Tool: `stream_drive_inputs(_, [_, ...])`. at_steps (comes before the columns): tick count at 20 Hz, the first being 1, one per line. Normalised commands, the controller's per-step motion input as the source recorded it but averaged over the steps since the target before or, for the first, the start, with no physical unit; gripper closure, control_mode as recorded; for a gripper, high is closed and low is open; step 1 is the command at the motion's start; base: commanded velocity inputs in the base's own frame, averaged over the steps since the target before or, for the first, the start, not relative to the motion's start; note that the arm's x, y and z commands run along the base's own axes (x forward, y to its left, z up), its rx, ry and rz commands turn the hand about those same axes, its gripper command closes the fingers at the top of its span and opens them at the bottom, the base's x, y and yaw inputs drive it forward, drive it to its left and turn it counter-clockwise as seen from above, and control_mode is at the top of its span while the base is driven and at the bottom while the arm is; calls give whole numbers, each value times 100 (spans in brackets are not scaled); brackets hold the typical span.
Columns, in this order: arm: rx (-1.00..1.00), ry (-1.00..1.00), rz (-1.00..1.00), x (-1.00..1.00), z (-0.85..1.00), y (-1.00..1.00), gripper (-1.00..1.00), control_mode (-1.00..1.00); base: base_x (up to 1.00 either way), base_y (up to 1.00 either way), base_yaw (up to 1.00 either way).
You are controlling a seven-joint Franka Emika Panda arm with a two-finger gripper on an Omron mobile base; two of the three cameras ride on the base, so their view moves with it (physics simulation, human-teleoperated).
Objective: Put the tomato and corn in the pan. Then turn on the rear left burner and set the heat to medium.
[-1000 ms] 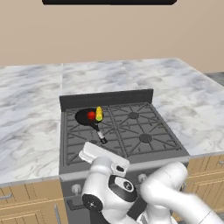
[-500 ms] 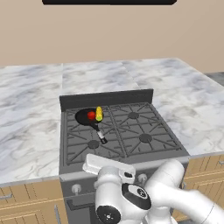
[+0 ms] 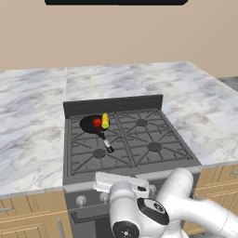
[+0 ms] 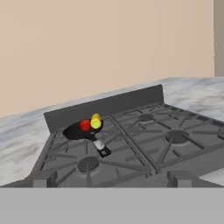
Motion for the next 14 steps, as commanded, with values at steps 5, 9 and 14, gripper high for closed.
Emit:
stream_drive_inputs(5, [-1,0,4,0,-42,-11,-100,-100,0,0,0])
stream_drive_inputs(9, [0,4,11,0,-54,0,-100,-100,0,0,0])
stream_drive_inputs(14, [0,0,14,0,-42,0,-100,-100,0,0,0])
